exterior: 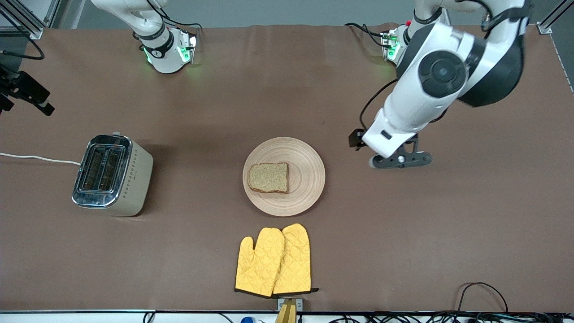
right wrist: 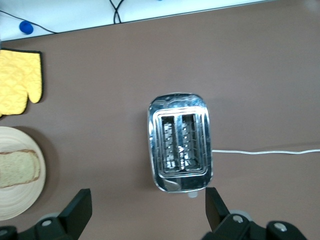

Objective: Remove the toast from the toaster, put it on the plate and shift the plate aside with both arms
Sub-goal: 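Lower the left gripper to the plate rim and grasp it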

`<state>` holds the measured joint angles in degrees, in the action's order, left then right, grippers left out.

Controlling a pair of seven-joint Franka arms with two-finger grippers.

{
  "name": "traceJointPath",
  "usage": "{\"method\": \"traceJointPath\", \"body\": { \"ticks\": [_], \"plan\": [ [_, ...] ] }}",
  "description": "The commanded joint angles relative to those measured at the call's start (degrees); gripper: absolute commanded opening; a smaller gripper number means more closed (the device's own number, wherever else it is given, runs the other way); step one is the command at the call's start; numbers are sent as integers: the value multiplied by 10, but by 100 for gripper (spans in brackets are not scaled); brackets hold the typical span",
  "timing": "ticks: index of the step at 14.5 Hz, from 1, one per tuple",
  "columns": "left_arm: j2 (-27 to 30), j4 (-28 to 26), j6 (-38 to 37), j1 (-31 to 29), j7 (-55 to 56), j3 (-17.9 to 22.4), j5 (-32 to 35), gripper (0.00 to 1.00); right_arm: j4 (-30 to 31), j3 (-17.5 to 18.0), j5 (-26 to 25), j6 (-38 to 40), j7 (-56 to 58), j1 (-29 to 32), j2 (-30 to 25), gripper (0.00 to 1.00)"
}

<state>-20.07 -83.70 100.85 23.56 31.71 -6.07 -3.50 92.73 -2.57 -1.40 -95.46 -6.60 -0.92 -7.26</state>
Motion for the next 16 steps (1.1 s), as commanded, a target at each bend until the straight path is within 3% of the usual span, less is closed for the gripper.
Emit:
{"method": "traceJointPath", "body": {
  "ticks": [1, 7, 16],
  "plan": [
    [-15, -52, 91, 3, 9, -10, -34, 100, -16, 10, -15, 11, 20, 17, 8, 100],
    [-38, -164, 274, -4, -87, -16, -132, 100, -23, 11, -4, 7, 87, 40, 18, 100],
    [-117, -204, 303, -66, -455, -16, -433, 98, -35, 12, -5, 19, 89, 36, 26, 100]
  ]
}}
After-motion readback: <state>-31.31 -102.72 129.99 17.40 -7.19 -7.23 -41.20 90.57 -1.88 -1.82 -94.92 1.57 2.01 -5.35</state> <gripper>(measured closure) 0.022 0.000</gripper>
